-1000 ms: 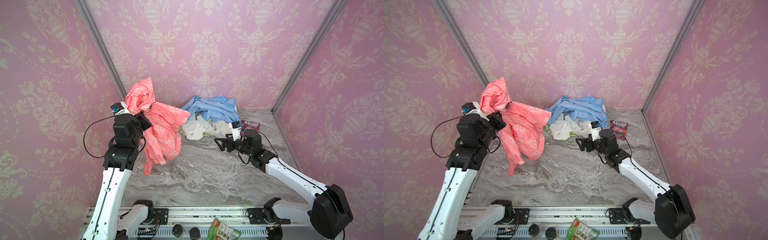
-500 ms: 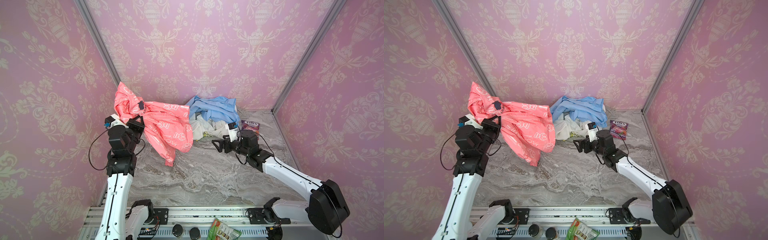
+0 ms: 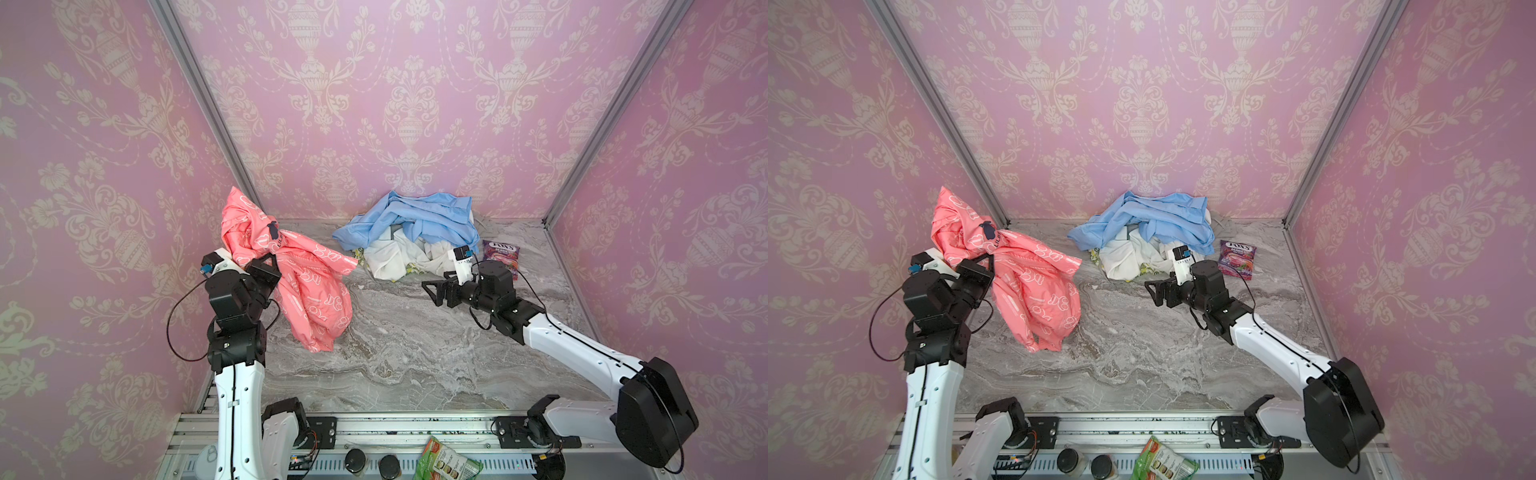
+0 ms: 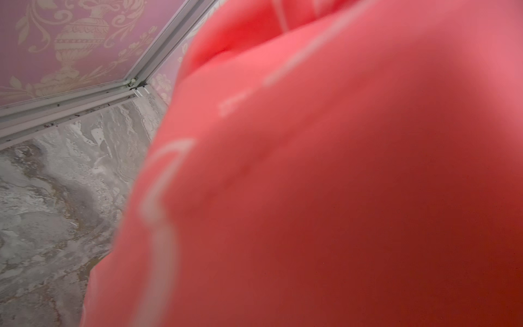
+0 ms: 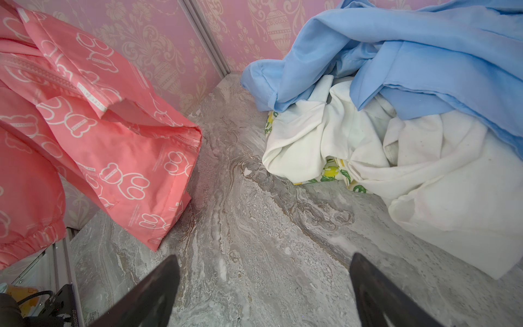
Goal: Pick out a specific cloth from the pile
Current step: 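Carry the pink cloth with the left gripper toward the robot, clear of the pile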
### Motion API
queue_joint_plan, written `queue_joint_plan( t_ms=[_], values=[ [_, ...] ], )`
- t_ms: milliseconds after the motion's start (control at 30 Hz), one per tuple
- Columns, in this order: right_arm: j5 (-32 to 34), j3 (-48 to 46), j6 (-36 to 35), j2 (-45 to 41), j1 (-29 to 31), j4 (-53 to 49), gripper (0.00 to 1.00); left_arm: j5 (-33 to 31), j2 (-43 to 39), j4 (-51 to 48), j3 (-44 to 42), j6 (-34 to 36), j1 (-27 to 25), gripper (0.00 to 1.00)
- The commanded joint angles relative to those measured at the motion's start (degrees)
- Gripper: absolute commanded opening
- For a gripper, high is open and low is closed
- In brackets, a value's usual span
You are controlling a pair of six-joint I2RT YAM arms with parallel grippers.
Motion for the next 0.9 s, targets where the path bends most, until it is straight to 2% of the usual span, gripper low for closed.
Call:
queue_joint_plan(
  t_ms=[0, 167, 300, 400, 600, 700, 867],
  values=[
    [0.4, -0.9, -1.0, 0.4, 0.6, 1.9, 0.94, -3.2, -1.0, -1.8, -3.3, 8.8, 0.4, 0.00],
    [0.6, -1.8, -1.4, 0.7, 0.5, 3.0, 0.94, -9.9, -2.0, -8.2, -5.3, 15.5, -0.2, 0.00],
    [0.4, -2.3, -1.1, 1.2, 0.6, 4.2, 0.94, -18.7, -3.5, -14.6, -5.6, 19.8, -2.8, 0.00],
    [0.0, -2.8, -0.8, 1.7, 0.6, 5.2, 0.94, -28.1, -3.7, -17.6, -5.7, 22.7, -7.4, 0.00],
    [-2.0, -3.5, -2.5, 2.3, 1.3, 6.8, 0.94, -38.2, 0.2, -18.4, -9.0, 23.4, -12.4, 0.00],
    [-2.4, -3.6, -4.4, 3.4, 3.4, 8.7, 0.94, -41.8, 2.2, -17.6, -9.4, 24.1, -14.2, 0.00],
    [-1.7, -4.1, -6.2, 6.5, 8.3, 13.4, 0.92, -50.0, 6.0, -15.9, -8.4, 26.1, -20.7, 0.00]
  ],
)
